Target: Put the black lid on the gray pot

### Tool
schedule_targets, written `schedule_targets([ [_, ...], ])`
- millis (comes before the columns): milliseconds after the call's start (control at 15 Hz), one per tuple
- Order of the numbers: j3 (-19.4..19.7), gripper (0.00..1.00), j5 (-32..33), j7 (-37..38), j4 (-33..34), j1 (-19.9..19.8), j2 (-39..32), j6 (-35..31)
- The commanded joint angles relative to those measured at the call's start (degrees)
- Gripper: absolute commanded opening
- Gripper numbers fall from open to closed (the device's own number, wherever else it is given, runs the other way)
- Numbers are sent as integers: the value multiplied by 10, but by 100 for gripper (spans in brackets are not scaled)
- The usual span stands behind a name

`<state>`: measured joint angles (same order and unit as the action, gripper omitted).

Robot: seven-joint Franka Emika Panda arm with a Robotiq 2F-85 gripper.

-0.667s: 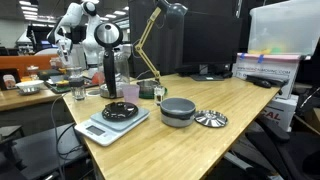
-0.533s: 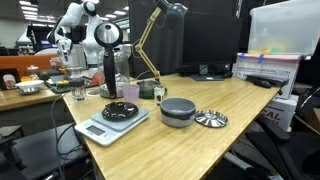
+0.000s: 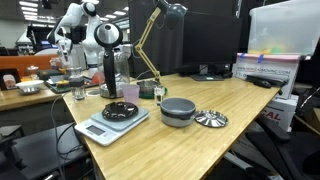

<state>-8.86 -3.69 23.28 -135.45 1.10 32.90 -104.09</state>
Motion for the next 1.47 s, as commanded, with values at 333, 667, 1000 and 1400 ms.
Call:
schedule_targets([
  [333, 55, 100, -2, 25, -48, -67, 23, -2],
  [667, 57, 100, -3, 33, -63, -77, 41, -3],
  [1000, 57, 100, -9, 51, -71, -84, 23, -38],
  [1400, 53, 100, 34, 182, -118, -148, -81, -227],
])
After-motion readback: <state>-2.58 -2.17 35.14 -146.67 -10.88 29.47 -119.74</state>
